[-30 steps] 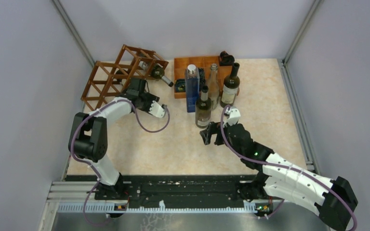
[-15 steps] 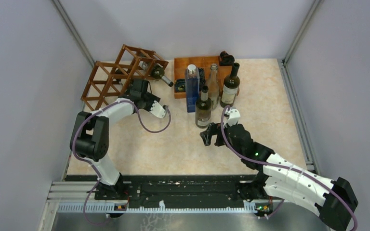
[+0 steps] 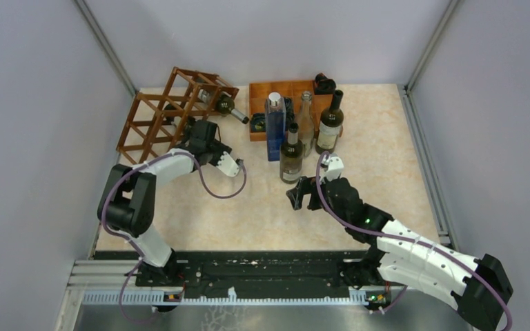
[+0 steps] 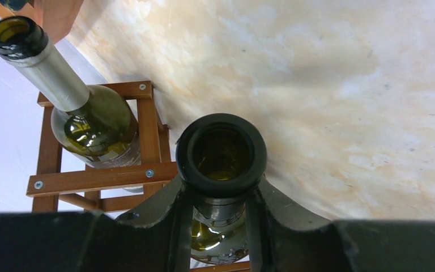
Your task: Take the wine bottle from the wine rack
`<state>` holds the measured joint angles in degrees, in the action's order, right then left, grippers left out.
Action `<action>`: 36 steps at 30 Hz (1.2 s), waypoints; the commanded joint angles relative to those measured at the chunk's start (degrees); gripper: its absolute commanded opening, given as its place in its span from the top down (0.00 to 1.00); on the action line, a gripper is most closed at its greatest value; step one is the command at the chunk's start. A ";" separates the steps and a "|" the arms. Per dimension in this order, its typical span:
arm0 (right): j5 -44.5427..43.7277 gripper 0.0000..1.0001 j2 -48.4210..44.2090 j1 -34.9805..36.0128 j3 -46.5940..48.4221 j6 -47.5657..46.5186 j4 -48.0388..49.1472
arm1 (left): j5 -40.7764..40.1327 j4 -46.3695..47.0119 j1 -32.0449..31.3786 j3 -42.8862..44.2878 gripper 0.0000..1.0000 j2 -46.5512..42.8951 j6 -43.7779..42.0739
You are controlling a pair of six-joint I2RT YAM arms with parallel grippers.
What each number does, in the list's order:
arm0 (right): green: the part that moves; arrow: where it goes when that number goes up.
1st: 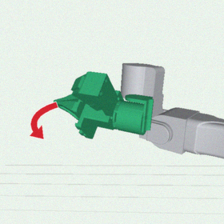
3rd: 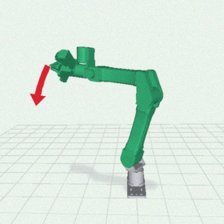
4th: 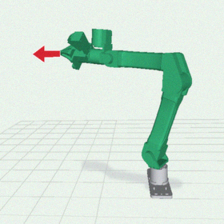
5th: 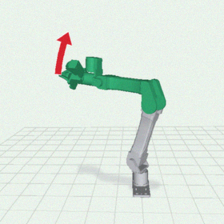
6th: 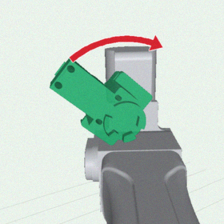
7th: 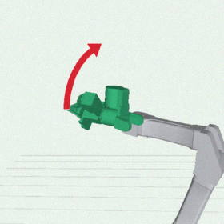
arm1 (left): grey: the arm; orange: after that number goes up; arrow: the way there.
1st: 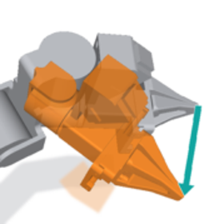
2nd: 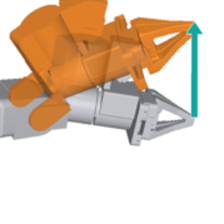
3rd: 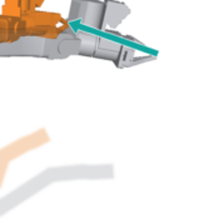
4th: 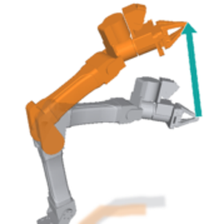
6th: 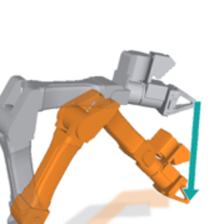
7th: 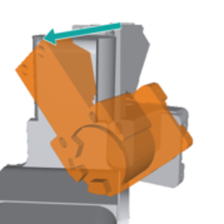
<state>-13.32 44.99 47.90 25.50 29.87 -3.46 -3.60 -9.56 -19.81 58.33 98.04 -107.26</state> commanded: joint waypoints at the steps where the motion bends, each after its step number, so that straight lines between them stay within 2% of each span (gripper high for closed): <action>1: 0.79 0.06 -0.54 0.70 0.37 0.53 2.29 | -2.16 -0.26 -1.20 -4.03 1.00 -4.32 1.09; 21: 1.31 0.06 -2.81 0.79 -0.25 1.16 1.02 | -4.53 -2.39 -9.28 -15.46 1.00 -20.52 -2.57; 30: 1.56 0.07 -3.38 0.79 -0.79 1.67 1.10 | -0.99 -4.50 -10.90 -20.17 1.00 -30.85 -7.45; 36: 1.85 0.06 -3.42 0.81 -0.79 1.84 1.13 | 2.15 -9.79 -11.79 -22.65 1.00 -36.43 -8.89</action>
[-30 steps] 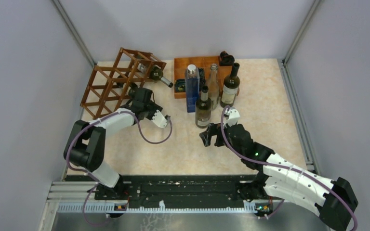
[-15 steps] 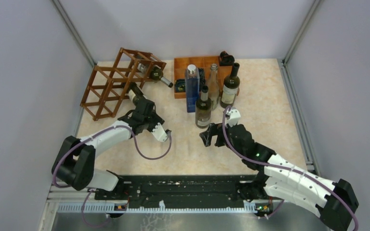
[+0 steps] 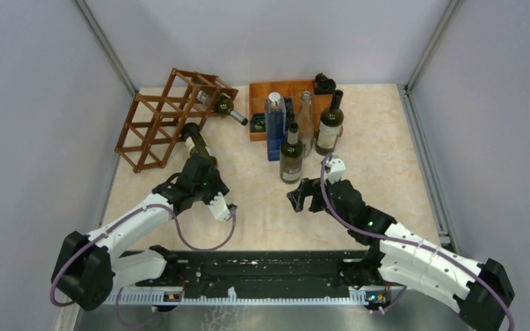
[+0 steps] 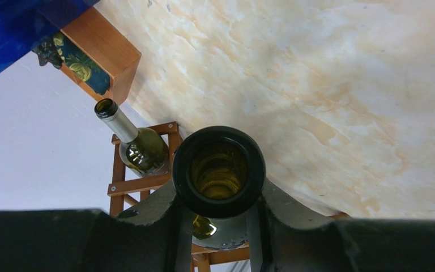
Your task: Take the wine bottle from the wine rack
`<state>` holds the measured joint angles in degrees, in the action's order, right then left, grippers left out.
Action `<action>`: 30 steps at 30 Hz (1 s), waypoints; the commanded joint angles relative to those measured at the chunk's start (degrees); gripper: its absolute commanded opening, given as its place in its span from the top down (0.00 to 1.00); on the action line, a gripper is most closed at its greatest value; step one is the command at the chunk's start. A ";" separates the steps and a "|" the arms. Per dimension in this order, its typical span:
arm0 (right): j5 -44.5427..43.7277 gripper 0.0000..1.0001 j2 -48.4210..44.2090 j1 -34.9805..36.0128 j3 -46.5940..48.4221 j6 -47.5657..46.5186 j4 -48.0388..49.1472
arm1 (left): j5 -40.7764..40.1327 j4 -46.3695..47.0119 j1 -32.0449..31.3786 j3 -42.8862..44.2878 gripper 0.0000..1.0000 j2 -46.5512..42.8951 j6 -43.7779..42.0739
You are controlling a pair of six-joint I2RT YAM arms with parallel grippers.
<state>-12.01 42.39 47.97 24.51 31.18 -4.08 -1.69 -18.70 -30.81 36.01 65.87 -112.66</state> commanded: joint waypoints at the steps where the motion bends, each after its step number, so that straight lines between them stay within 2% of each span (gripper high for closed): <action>1: 0.58 0.06 -0.90 0.76 0.21 0.37 1.70 | 0.73 -2.01 -0.95 -0.58 1.00 -5.21 -3.64; 9: 0.62 0.06 -1.37 0.81 0.36 0.34 1.11 | 6.34 -13.61 -1.08 -3.31 1.00 -11.92 -6.36; 17: 0.67 0.07 -1.36 0.80 0.62 0.20 0.81 | 5.35 -11.69 -1.08 -9.35 1.00 -14.39 -8.36; 24: 0.58 0.06 -1.46 0.74 0.73 0.18 0.41 | 2.49 -4.96 -1.03 -10.58 1.00 -10.12 -5.83; 30: 0.79 0.06 -1.70 0.81 0.79 0.18 0.14 | 14.17 -7.95 -1.08 -5.41 1.00 -13.68 -5.95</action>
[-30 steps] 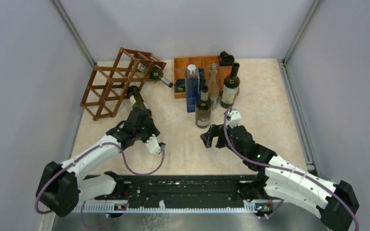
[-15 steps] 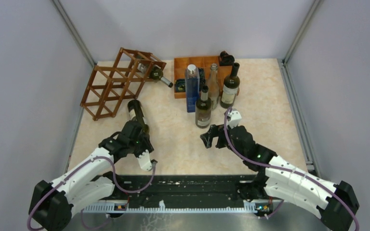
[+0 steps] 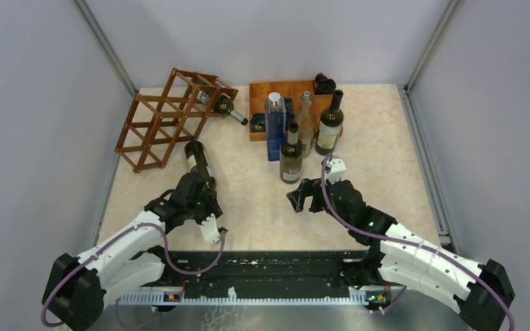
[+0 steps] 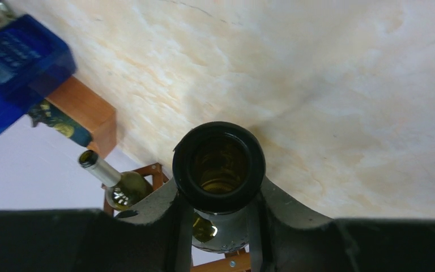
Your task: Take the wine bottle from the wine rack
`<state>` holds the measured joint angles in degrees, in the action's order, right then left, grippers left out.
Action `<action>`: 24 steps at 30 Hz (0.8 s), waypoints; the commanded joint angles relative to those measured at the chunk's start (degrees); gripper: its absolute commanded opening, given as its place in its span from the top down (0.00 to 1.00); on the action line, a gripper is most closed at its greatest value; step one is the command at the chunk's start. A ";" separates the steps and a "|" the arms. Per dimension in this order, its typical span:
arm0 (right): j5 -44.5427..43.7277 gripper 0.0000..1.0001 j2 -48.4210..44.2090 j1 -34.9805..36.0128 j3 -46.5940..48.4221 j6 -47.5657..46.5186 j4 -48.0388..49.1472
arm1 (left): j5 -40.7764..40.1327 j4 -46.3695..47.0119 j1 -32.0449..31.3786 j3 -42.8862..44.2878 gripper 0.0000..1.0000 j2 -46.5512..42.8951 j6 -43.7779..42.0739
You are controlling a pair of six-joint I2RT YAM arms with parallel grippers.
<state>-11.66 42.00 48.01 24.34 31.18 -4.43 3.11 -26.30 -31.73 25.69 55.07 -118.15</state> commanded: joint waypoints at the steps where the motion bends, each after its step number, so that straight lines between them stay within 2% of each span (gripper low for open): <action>1: 0.67 0.07 -1.32 0.76 1.05 0.05 0.47 | 11.28 -1.82 -0.17 6.45 1.00 -3.35 -0.39; 7: 3.09 0.07 -0.83 1.17 1.74 -1.26 1.94 | 22.74 -18.06 -0.13 22.92 1.00 -2.54 4.69; 11: 4.65 0.06 -0.29 2.05 2.40 -2.58 3.13 | 29.13 -26.53 -0.17 29.80 1.00 -1.72 8.95; 19: 5.79 0.06 1.13 5.71 4.25 -6.94 6.35 | 33.06 -30.55 -0.13 32.73 1.00 -3.98 14.52; 24: 4.69 0.05 4.96 9.51 6.42 -9.56 8.99 | 38.15 -29.94 -0.13 38.45 1.00 -1.73 30.17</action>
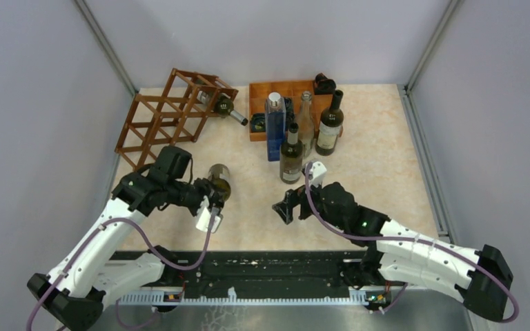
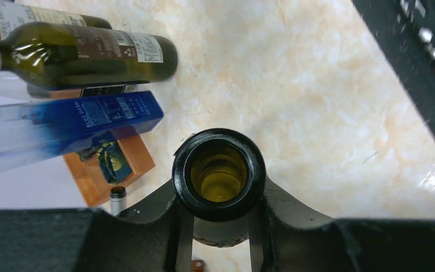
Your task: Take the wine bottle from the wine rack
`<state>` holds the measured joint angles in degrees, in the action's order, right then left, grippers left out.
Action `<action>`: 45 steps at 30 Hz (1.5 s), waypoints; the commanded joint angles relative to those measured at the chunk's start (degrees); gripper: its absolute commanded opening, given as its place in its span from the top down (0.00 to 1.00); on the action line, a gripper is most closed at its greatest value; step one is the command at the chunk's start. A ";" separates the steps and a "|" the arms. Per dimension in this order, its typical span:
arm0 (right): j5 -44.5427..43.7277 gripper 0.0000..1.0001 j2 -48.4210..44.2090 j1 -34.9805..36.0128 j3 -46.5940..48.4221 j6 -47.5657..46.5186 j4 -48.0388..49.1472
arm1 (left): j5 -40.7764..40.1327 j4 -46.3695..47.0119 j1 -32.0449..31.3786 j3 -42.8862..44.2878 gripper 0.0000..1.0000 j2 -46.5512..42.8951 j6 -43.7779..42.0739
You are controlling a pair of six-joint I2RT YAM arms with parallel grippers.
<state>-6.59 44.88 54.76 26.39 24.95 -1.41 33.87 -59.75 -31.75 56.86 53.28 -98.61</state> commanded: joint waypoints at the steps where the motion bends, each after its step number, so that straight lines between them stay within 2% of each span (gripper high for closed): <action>1: -0.43 0.05 3.32 3.39 4.63 -3.74 6.79 | 8.35 3.60 -0.14 8.31 1.00 0.46 13.20; 10: -1.75 0.01 10.24 9.01 5.79 -7.40 16.03 | 14.22 10.07 -0.15 10.83 1.00 0.55 32.44; 21: -1.71 0.01 18.33 12.44 6.32 -12.01 29.62 | 21.28 17.58 -0.15 12.56 1.00 1.65 49.78; 26: 0.79 0.01 21.23 13.11 6.38 -13.37 36.65 | 23.26 19.30 -0.08 13.18 1.00 2.11 53.67; 36: 4.28 0.01 28.32 13.79 8.69 -16.25 41.23 | 25.86 23.08 -0.16 12.93 1.00 2.38 59.87; 43: 1.46 0.02 32.69 13.88 12.00 -19.80 42.37 | 27.36 22.87 -0.08 13.93 1.00 2.75 62.75; 45: 0.93 0.07 32.90 13.82 12.10 -20.29 42.45 | 27.50 22.68 -0.07 14.13 1.00 2.68 63.00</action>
<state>-4.05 77.19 67.90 35.29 6.98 36.18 55.64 -42.26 -31.75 67.35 56.75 -37.30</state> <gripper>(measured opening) 0.975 0.389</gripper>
